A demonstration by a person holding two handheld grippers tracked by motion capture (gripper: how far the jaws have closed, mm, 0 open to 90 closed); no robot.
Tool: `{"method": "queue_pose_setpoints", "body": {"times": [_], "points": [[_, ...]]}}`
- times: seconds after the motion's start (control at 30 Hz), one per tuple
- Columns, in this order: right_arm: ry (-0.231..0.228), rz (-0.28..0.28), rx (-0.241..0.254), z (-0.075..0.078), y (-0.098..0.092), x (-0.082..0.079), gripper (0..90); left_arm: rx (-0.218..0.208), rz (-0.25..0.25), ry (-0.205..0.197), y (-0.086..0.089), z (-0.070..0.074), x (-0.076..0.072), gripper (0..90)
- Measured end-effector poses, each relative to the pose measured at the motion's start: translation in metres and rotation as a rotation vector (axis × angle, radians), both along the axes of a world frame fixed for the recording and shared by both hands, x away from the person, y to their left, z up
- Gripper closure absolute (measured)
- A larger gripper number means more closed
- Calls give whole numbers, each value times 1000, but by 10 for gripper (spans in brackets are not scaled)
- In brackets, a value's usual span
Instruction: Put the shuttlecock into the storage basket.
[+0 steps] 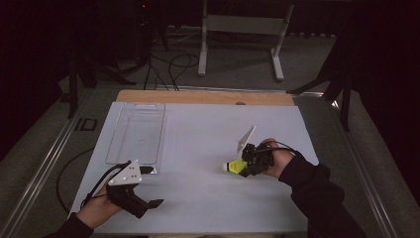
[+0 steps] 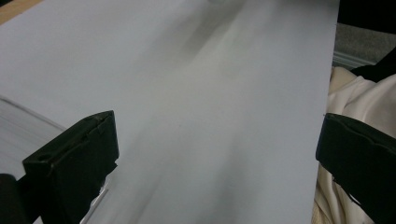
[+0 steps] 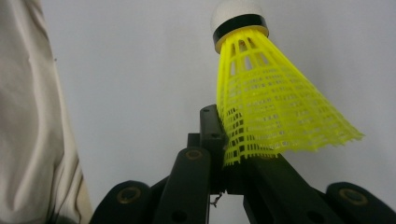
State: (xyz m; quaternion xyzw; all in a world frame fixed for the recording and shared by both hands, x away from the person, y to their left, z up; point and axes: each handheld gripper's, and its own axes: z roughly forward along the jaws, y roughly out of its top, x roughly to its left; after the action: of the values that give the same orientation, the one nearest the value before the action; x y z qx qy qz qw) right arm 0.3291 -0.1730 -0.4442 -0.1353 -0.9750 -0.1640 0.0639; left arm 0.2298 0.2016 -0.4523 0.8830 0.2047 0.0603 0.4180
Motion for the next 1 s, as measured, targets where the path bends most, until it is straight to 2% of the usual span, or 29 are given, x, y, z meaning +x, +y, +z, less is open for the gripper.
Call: {"method": "queue_pose_setpoints", "body": {"times": [0.1,0.2,0.27,0.33,0.4,0.43,0.47,0.5,0.6,0.63,0.73,0.77,0.87,0.9,1.0], "points": [[13,-12,-1,1,1,-3,900,11,-13,4,-3,2,2,0],[7,19,1,2,2,-5,900,22,-38,1,-10,5,5,0],[17,17,7,3,3,-7,900,23,-50,28,-14,8,8,0],[3,33,9,5,3,-8,900,36,-64,28,-18,12,11,0],[14,32,8,5,4,-10,900,51,-72,40,-22,16,14,0],[22,38,6,7,6,-13,900,89,-66,39,-27,21,18,0],[22,38,6,7,6,-13,900,89,-66,39,-27,21,18,0],[15,50,6,8,7,-13,900,94,-97,63,-29,26,22,0],[11,56,-4,9,8,-15,900,104,-99,70,-33,30,27,0],[17,60,5,10,9,-16,900,106,-126,79,-36,34,32,0],[20,64,7,10,10,-17,900,117,-140,77,-40,38,35,0],[14,65,8,11,11,-18,900,139,-157,72,-43,40,38,0],[12,80,5,11,13,-19,900,155,-174,79,-48,43,40,0],[18,85,11,11,15,-20,900,173,-198,79,-53,45,42,0],[13,96,10,11,17,-21,900,183,-207,77,-58,47,44,0]]}}
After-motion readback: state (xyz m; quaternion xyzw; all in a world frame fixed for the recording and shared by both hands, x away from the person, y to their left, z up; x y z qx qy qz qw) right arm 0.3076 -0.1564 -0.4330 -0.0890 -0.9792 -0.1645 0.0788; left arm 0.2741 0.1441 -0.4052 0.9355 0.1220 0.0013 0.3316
